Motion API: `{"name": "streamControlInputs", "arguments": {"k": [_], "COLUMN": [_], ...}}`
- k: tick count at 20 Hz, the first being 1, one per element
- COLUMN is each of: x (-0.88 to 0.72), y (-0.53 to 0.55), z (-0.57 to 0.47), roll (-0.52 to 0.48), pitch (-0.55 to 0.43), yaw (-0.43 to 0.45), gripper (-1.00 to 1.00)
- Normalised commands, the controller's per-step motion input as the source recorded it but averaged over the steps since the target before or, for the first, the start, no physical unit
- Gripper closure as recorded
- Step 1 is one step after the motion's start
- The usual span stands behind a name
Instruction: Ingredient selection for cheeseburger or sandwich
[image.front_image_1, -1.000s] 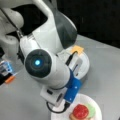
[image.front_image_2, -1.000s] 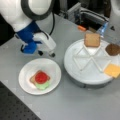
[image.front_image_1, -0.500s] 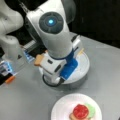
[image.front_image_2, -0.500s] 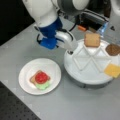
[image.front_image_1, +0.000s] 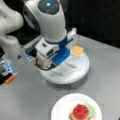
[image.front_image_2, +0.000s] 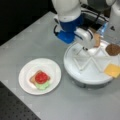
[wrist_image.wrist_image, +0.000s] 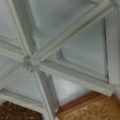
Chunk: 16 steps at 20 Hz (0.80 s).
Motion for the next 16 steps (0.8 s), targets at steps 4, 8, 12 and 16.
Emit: {"name": "streamControlInputs", "arguments": {"k": [4, 8, 12, 16], "x": [-0.37, -0.3, -0.29, -0.27], "y": [0.25, 0.18, 0.16, 0.17], "z": [-0.11, -0.15, -0.18, -0.21], "roll": [-0.157, -0.131, -0.121, -0.086], "pitch": [-0.26, -0.244, -0.231, -0.242], "yaw": [0.051, 0.105, 0.152, 0.175], "gripper": [-1.0, -1.0, -1.0, -1.0]}}
